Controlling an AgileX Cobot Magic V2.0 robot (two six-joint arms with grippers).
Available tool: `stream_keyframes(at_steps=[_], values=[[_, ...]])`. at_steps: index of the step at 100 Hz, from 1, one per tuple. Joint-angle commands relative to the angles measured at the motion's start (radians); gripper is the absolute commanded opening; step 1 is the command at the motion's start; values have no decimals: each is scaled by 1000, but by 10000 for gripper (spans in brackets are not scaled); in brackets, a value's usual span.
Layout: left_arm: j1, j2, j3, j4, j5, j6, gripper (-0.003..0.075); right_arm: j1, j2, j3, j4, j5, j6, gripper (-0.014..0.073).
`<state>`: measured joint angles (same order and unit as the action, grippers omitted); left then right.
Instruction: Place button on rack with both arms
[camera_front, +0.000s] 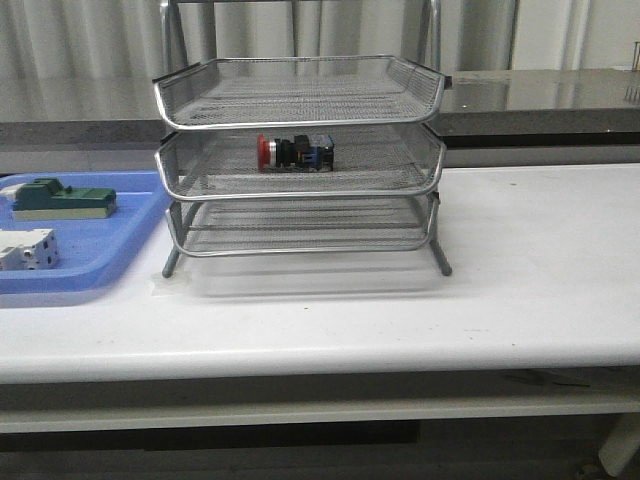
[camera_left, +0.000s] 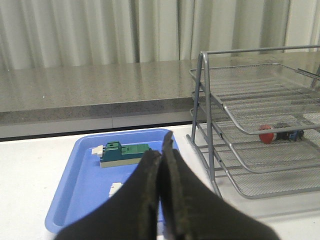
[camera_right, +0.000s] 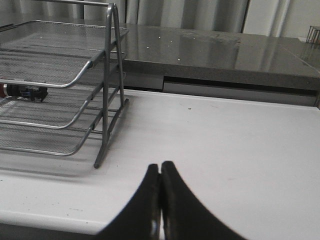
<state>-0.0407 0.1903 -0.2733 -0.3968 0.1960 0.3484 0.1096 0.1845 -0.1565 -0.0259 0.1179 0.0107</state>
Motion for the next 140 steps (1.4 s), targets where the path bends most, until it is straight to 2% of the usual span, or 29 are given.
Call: stream_keyframes(at_steps=[1,34,140], values=[[4,8,-29,-15,-79,-9,-20,-26,-41,33,-1,-112,1,-65],[4,8,-29,-15,-79,-9,-20,-51,-209,185,9,-118,16,-65],[4,8,-29,-15,-79,-9,-20,-51,-211,184,10,-126,16,-65]])
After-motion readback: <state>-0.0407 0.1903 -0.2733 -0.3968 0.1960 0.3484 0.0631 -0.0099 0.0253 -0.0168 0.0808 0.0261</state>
